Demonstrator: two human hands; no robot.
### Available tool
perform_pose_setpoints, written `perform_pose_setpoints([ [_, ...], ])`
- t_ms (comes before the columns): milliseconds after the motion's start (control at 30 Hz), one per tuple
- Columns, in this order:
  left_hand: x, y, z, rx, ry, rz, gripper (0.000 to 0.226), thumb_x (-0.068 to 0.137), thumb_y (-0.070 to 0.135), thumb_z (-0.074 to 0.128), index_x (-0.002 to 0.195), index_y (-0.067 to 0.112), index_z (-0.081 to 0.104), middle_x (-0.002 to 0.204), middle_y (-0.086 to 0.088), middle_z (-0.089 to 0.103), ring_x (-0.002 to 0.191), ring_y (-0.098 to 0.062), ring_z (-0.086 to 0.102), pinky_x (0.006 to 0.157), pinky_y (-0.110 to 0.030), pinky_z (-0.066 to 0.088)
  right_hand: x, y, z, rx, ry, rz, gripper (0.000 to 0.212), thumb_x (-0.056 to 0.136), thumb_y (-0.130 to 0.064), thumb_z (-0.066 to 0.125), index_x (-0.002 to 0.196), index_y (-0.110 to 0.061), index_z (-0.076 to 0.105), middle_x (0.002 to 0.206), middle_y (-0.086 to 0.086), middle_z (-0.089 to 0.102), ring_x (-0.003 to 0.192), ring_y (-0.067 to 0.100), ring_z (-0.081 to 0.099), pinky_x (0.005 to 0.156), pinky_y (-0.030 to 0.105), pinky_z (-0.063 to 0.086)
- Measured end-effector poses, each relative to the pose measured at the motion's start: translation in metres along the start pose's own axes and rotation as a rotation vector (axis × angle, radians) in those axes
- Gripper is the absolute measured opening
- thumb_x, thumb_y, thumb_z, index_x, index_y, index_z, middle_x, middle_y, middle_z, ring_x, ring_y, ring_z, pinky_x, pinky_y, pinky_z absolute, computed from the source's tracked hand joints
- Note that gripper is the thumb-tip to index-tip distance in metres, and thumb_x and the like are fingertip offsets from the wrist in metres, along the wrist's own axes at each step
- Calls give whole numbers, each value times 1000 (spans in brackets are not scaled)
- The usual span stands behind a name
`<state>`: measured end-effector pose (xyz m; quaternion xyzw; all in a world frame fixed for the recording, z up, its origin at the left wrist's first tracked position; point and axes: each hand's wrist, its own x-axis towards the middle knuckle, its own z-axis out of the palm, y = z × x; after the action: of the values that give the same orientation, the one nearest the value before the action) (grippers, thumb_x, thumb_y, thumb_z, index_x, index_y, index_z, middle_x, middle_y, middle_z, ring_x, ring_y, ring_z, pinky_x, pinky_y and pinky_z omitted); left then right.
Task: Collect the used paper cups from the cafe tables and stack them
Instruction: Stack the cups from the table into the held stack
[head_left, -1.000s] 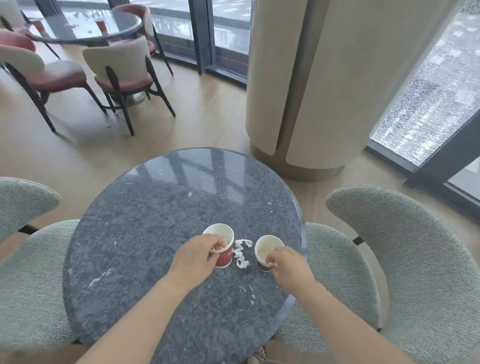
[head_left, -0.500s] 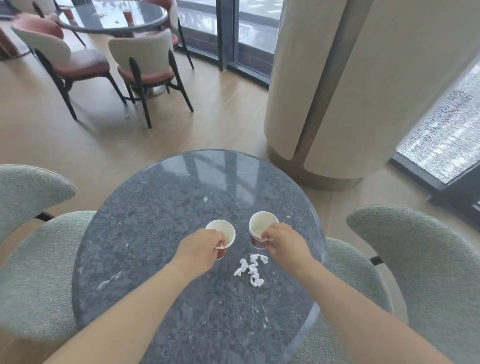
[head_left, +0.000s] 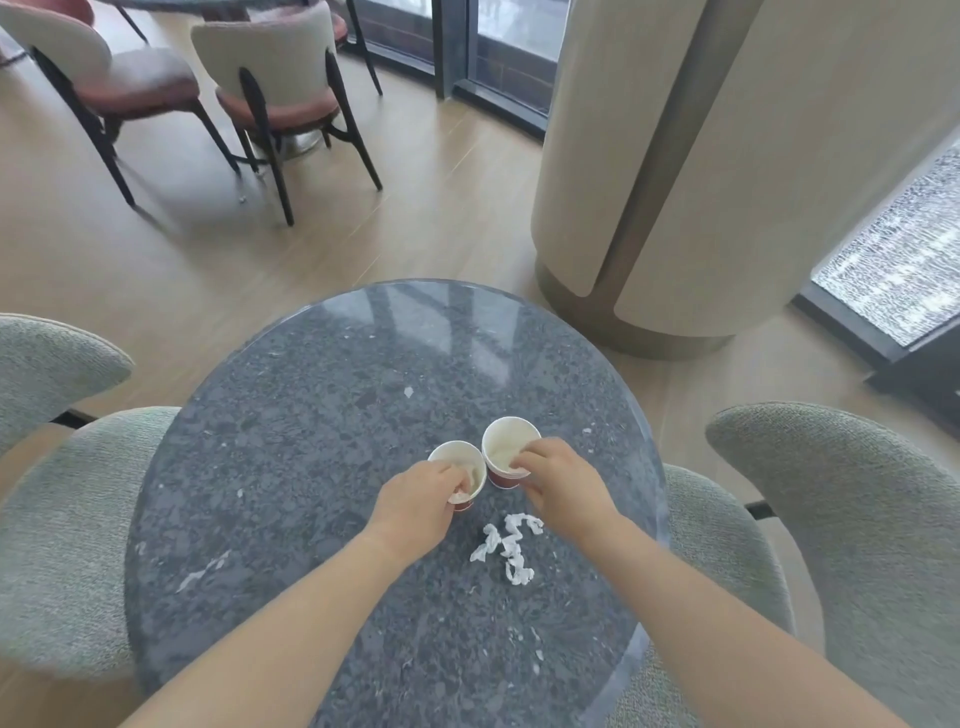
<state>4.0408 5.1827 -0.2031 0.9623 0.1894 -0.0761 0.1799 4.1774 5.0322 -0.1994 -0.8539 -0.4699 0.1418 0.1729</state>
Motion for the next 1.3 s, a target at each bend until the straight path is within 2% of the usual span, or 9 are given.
perform_pose_setpoints([
  [133, -15, 2, 2, -145, 185, 65, 21, 81, 15, 63, 101, 22, 62, 102, 8, 63, 96, -20, 57, 69, -32, 48, -26, 3, 3, 86, 115, -59, 27, 81, -6, 61, 107, -13, 63, 113, 3, 60, 109, 23, 52, 80, 39, 52],
  [333, -35, 15, 9, -166, 238, 196, 22, 72, 12, 73, 88, 23, 65, 88, 12, 66, 81, -15, 63, 61, -24, 51, -41, 6, 19, 75, -25, -28, 26, 87, -14, 57, 112, -19, 61, 116, -3, 58, 112, 18, 48, 87, 30, 46],
  [467, -36, 25, 24, -208, 152, 134, 17, 84, 19, 59, 100, 25, 62, 98, 12, 63, 92, -13, 58, 70, -26, 49, -42, 10, 24, 68, -111, 10, 31, 87, -17, 57, 118, -20, 57, 118, -3, 57, 112, 19, 48, 89, 31, 44],
  [600, -35, 35, 52, -164, 22, 70, 23, 89, 25, 52, 112, 31, 53, 114, 15, 53, 105, -9, 51, 69, -22, 40, -41, 18, 34, 34, -287, 34, 54, 85, -24, 61, 134, -24, 39, 134, -2, 44, 121, 22, 39, 94, 35, 42],
  [733, -34, 39, 81, -99, -68, -26, 40, 89, 24, 52, 128, 31, 43, 136, 16, 37, 116, -12, 45, 77, -30, 48, -45, 28, 52, 33, -379, 15, 70, 84, -33, 63, 142, -28, 24, 148, -2, 27, 133, 23, 25, 104, 37, 37],
  [867, -34, 37, 100, -92, -112, -66, 46, 89, 22, 53, 132, 31, 41, 143, 14, 32, 122, -15, 40, 85, -33, 48, -51, 32, 69, 48, -326, -10, 57, 81, -29, 64, 133, -25, 41, 134, 0, 39, 122, 23, 33, 92, 37, 45],
  [967, -31, 39, 106, -142, -107, -62, 31, 90, 15, 50, 120, 24, 54, 126, 5, 45, 110, -19, 49, 86, -33, 48, -52, 31, 75, 105, -302, 12, 34, 81, -14, 59, 115, -16, 56, 118, 8, 46, 107, 29, 44, 83, 39, 45],
  [1067, -33, 45, 102, -215, -90, -40, 28, 91, 9, 47, 113, 18, 62, 116, -1, 54, 101, -21, 55, 86, -31, 43, -58, 30, 73, 185, -273, 71, 27, 80, -6, 55, 106, -12, 60, 105, 10, 51, 92, 31, 53, 72, 34, 44],
  [1300, -41, 52, 43, -328, 211, -34, 23, 85, 6, 56, 102, 19, 66, 106, 5, 61, 95, -15, 58, 73, -20, 40, -59, 8, 36, 322, -74, 100, 33, 75, -2, 57, 101, -21, 63, 88, -5, 47, 75, 17, 50, 66, 24, 37],
])
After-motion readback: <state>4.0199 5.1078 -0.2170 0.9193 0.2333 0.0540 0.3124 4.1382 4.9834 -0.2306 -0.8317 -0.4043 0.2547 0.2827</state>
